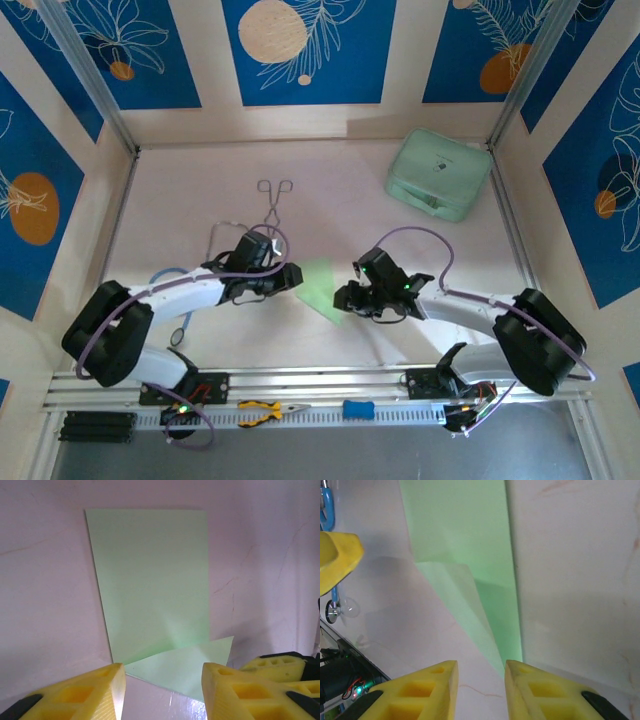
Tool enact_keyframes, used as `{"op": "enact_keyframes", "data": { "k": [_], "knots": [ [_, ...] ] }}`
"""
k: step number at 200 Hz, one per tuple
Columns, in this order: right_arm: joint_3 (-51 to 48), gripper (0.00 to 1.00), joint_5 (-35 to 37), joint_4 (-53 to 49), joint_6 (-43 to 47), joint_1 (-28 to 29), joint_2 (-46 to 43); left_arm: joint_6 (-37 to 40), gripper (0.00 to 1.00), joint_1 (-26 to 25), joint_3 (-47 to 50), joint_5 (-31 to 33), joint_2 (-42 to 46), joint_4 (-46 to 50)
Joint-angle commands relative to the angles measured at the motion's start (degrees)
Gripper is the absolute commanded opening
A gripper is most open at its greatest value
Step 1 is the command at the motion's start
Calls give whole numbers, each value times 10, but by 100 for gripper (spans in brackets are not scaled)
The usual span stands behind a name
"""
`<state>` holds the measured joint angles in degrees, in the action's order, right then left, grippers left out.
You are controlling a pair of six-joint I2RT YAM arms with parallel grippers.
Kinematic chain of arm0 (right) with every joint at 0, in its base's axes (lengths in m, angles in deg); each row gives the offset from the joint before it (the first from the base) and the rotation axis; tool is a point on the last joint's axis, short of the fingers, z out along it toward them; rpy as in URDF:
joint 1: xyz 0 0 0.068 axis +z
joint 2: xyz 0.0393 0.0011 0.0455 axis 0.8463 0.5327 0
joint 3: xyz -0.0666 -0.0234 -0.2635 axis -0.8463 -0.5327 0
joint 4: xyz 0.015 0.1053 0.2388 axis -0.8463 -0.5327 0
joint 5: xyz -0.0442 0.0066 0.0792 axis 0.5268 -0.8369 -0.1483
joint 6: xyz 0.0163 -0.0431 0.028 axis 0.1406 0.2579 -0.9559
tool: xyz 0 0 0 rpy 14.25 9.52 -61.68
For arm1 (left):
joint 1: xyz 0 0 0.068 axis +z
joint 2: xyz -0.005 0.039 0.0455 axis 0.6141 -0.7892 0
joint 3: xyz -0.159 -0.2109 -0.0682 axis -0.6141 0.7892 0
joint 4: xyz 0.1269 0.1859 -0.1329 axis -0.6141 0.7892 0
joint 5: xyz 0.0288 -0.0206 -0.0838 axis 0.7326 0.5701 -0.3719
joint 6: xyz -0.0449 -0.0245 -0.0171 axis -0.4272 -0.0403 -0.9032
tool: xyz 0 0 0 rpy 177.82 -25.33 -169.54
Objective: Fold a paper plane with a square sheet of paper (pick it up from the middle)
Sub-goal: Fourth fold the wing at the center of the table.
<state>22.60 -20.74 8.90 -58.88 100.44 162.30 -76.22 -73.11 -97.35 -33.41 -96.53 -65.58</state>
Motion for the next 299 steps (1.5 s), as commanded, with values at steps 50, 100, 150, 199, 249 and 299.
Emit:
{"op": "enact_keyframes", "data": {
  "k": [50, 100, 150, 199, 249, 299],
  "knots": [
    [45, 24, -53, 32, 44, -26, 79, 10, 45, 31, -1, -86, -32, -17],
    [34, 20, -66, 42, 47, -39, 80, 12, 46, 42, -2, -101, -40, -15],
    [13, 26, -45, 41, 49, -54, 50, 11, 47, 45, -4, -108, -48, -20],
    [15, 30, -76, 63, 52, -60, 78, 5, 47, 45, 1, -118, -56, -32],
    [23, 23, -98, 79, 58, -62, 101, 38, 49, 67, -26, -145, -74, 2],
    [12, 12, -103, 92, 71, -65, 84, 39, 50, 76, -34, -160, -84, -6]
  ]
}}
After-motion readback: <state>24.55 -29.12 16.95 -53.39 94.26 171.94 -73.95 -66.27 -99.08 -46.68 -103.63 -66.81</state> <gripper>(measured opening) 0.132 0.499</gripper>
